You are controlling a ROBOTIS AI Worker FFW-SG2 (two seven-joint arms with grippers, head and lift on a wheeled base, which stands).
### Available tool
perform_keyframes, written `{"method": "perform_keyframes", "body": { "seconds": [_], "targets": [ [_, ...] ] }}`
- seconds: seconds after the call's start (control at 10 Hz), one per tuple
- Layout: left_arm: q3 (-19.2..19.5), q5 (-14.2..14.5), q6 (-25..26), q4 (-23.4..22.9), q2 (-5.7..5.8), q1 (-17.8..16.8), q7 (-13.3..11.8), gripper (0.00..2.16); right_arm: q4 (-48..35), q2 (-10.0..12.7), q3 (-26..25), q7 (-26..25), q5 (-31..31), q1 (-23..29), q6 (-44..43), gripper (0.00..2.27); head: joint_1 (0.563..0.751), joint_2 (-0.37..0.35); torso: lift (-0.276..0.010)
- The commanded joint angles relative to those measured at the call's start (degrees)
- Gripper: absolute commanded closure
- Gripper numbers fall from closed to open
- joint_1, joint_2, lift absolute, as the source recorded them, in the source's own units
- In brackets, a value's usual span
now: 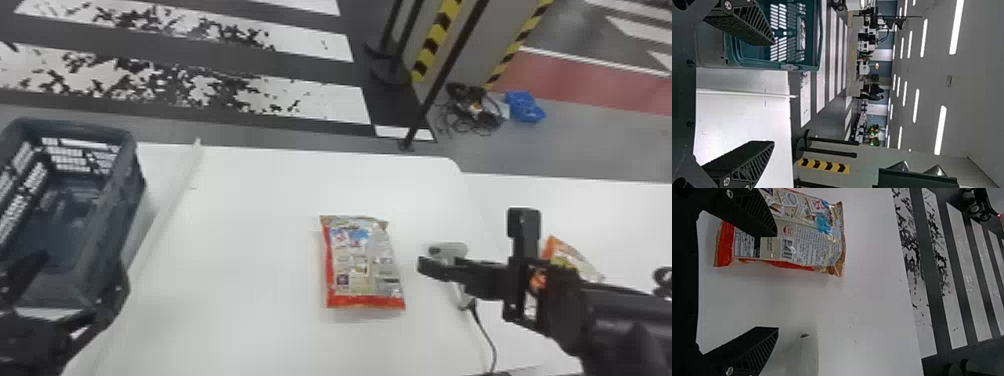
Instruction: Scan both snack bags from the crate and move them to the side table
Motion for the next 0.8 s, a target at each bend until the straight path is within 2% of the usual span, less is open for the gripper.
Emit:
{"method": "perform_keyframes", "body": {
  "seconds": [0.0,0.4,0.7],
  "targets": [
    [0.01,0.00,-0.06,-0.09,0.00,0.08,0.00,0.10,-0.11,0.28,0.84,0.80,-0.51,0.05,1.80,0.06,0.695,-0.241,-0.029],
    [-0.08,0.00,-0.06,0.00,-0.09,0.08,0.00,0.10,2.18,-0.33,3.92,3.17,-1.48,-3.03,7.25,0.06,0.695,-0.190,-0.029],
    [0.01,0.00,-0.06,0.00,0.00,0.08,0.00,0.10,8.16,-1.03,7.70,5.72,-0.42,-7.42,8.13,0.06,0.695,-0.154,-0.029]
  ]
}}
